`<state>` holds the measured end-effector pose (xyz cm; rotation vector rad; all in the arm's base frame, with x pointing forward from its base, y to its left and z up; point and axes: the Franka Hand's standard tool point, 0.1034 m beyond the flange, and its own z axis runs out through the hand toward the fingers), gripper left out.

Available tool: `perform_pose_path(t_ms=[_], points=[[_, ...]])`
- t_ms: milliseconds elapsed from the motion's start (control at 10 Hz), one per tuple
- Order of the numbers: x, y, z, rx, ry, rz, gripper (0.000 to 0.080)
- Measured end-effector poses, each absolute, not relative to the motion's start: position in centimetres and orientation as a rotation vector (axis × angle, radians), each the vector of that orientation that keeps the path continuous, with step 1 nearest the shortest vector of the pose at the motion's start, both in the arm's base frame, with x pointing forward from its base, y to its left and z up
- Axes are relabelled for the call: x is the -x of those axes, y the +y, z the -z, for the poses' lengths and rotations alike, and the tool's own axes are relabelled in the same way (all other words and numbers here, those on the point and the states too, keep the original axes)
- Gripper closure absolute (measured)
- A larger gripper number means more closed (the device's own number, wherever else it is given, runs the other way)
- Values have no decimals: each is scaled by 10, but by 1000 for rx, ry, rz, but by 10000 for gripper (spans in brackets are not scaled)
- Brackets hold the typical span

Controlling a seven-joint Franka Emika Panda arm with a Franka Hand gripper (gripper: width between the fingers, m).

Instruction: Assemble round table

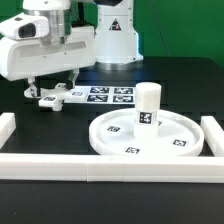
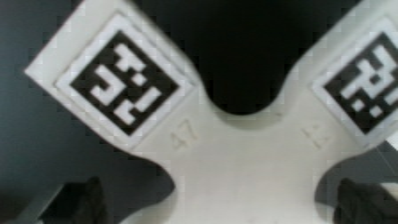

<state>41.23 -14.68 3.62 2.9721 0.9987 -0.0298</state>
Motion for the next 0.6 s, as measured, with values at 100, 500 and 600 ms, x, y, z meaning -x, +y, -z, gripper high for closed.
perform_pose_path(t_ms=[100, 500, 600], points=[[-412, -147, -36, -2972, 999, 30, 150], [-412, -143, -35, -2971, 1011, 32, 150], [-411, -143, -34, -2971, 1011, 34, 150]])
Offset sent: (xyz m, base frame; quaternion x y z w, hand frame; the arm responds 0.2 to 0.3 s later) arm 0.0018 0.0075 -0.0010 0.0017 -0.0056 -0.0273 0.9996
